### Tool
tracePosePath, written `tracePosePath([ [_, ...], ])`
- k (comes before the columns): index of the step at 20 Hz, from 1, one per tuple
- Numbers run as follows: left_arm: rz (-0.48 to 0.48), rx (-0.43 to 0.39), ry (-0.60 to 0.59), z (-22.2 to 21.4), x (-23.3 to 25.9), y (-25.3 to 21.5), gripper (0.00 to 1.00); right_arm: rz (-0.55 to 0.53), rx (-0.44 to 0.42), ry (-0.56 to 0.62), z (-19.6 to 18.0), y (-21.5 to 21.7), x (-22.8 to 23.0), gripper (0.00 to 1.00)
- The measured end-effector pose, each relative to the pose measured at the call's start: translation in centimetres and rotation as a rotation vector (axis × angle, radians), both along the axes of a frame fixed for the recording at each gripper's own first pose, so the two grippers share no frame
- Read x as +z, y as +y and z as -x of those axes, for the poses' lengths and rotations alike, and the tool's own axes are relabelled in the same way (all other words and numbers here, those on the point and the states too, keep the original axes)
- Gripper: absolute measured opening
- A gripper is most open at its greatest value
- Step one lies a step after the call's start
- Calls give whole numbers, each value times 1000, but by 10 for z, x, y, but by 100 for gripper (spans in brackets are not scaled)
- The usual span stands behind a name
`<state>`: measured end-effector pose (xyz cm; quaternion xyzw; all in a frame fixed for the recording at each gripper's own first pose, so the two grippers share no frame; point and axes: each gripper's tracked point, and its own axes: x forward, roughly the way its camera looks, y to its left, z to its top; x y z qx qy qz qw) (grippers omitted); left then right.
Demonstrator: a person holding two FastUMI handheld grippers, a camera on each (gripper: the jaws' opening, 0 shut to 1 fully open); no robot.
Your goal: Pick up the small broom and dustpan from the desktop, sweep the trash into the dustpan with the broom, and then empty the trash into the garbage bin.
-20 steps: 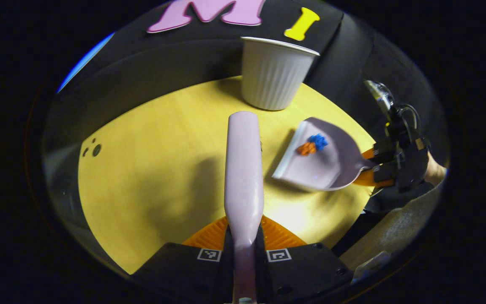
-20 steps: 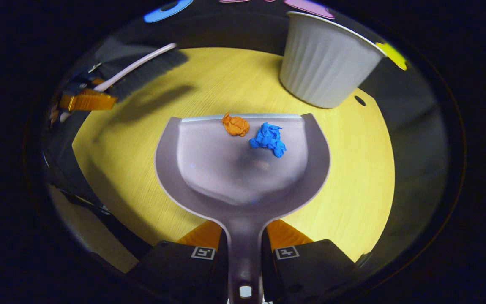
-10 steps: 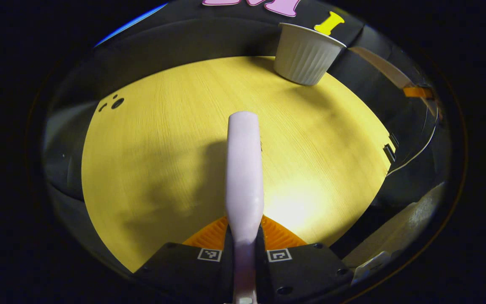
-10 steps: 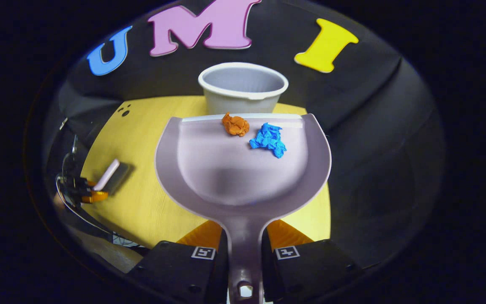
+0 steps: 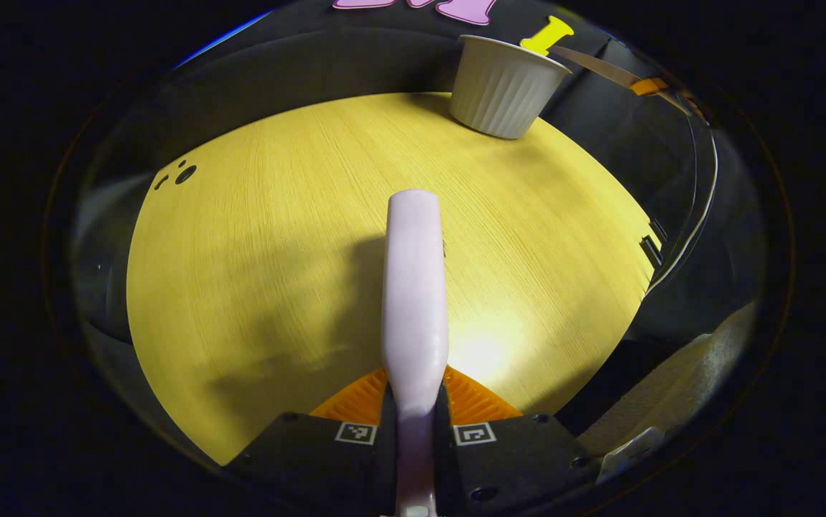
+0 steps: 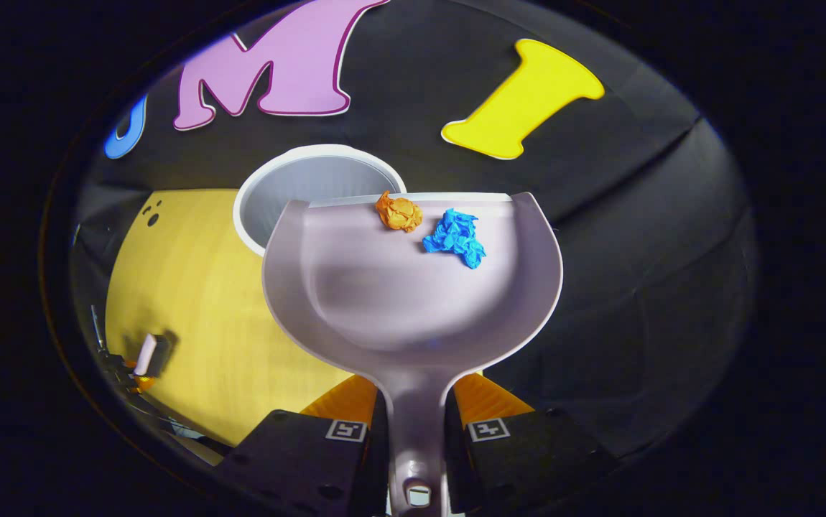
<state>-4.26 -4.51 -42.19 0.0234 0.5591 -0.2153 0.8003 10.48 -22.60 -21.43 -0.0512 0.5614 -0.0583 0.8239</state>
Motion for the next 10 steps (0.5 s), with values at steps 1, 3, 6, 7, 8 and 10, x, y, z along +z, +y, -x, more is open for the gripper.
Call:
tracePosePath([
  [1, 1, 4, 2, 1, 0, -1, 24, 32, 26, 17, -11, -3, -5, 41],
  [3, 5, 17, 7, 4, -1, 1, 23, 114, 99, 58, -26, -10, -4, 36],
  [6, 10, 39, 24, 12, -5, 3, 24, 207, 212, 128, -50, -12, -1, 41],
  [7, 5, 45, 26, 14, -8, 5, 24, 234, 250, 151, -57, -13, 0, 32],
  [8, 1, 51, 28, 15, -8, 7, 25, 255, 282, 175, -61, -12, 3, 36],
  [10, 1, 69, 28, 16, -8, 10, 24, 272, 321, 205, -68, -12, 3, 36],
])
